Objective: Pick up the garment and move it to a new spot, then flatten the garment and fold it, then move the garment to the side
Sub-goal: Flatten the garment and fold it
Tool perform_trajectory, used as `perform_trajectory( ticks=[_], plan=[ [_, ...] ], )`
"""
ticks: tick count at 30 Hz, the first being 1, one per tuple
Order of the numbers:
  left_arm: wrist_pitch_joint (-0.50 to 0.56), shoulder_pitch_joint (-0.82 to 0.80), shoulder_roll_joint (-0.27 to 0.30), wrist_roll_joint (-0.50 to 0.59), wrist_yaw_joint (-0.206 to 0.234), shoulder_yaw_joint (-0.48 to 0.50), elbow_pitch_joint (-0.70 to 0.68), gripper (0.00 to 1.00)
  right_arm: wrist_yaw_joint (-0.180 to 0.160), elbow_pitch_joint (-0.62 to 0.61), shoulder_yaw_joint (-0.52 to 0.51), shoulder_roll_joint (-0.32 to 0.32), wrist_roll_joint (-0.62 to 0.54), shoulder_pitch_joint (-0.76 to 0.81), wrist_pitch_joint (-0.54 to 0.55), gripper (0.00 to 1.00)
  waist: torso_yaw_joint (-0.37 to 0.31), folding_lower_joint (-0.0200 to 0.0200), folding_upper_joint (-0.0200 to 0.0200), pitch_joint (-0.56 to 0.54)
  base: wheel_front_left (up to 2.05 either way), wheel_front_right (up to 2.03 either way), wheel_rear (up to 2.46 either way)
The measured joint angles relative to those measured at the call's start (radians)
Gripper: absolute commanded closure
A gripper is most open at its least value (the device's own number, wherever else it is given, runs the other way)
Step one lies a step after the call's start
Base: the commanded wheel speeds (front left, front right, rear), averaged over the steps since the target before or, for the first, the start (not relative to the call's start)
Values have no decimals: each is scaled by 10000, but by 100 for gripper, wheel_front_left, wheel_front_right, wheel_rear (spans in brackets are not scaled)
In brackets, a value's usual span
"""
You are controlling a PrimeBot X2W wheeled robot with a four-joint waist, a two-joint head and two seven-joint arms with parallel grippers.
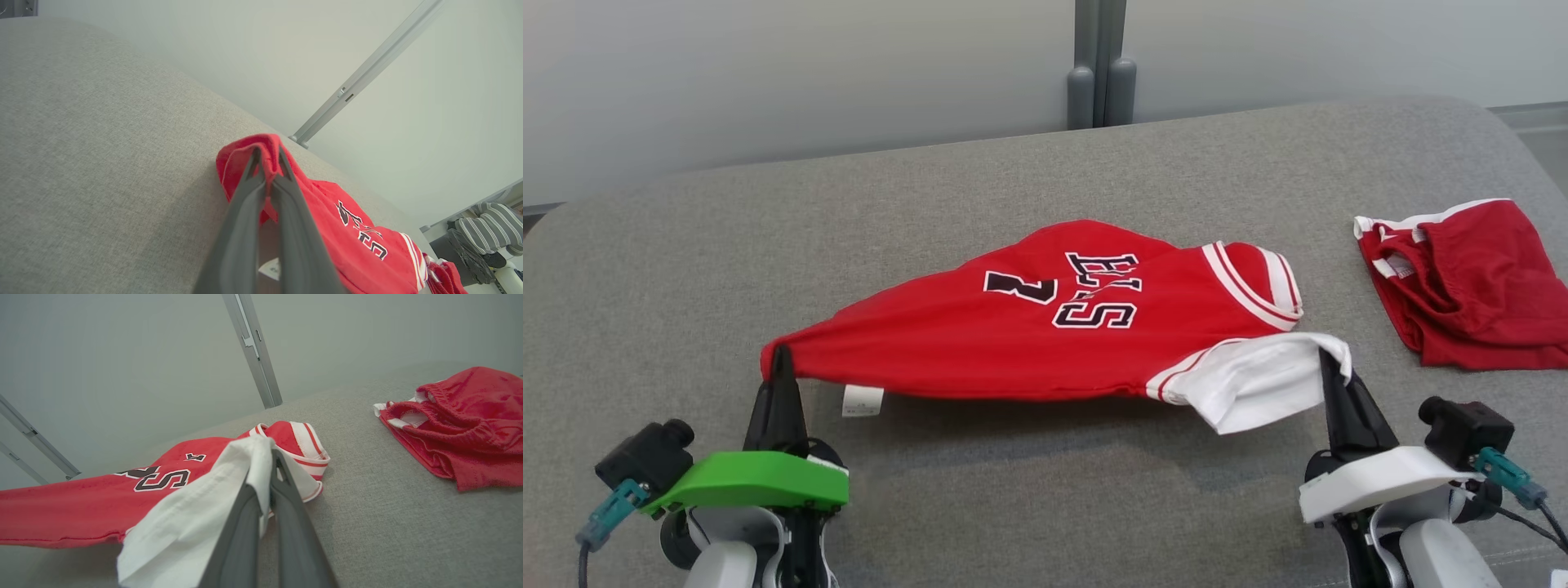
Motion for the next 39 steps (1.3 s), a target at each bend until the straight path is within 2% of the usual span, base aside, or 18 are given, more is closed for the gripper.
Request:
perform_trajectory(
  ticks=[6, 14, 21, 26, 30, 33, 37, 39],
  plan=[
    [-123, -377, 0, -125, -253, 94, -953, 100, 0, -1914, -616, 2, 311, 199, 447, 100, -131, 0, 0, -268, 0, 0, 0],
    [-81, -606, 56, -232, -309, 174, -2951, 100, 0, -4847, -1396, 2, 951, 374, 1331, 100, -307, 0, 0, -659, 0, 0, 0],
    [523, -1064, 497, -50, -6, 159, -5306, 100, 0, -7241, -2282, -2, 1047, 84, 2293, 100, -469, 0, 0, -899, 0, 0, 0],
    [1453, -1662, 972, 140, 303, 4, -6677, 100, 0, -8431, -2717, -58, 1112, -524, 3060, 100, -521, 0, 0, -933, 0, 0, 0],
    [2209, -2127, 1277, 100, 516, -109, -6909, 100, 0, -8594, -2830, -215, 1072, -1070, 3542, 100, -504, 0, 1, -844, 0, 0, 0],
    [2615, -2484, 1363, -58, 562, -121, -6397, 100, 0, -8170, -2612, -265, 1172, -1592, 3779, 100, -479, 0, 0, -712, 0, 0, 0],
    [3126, -3273, 1540, -213, 522, -165, -5112, 100, -2, -6932, -2236, -410, 1214, -2650, 3969, 100, -453, 0, 0, -446, 0, 0, 0],
    [3392, -4045, 1722, -171, 366, -236, -4192, 100, -2, -6027, -2031, -568, 1193, -3548, 3988, 100, -443, 0, 0, -243, 0, 0, 0]
  ],
)
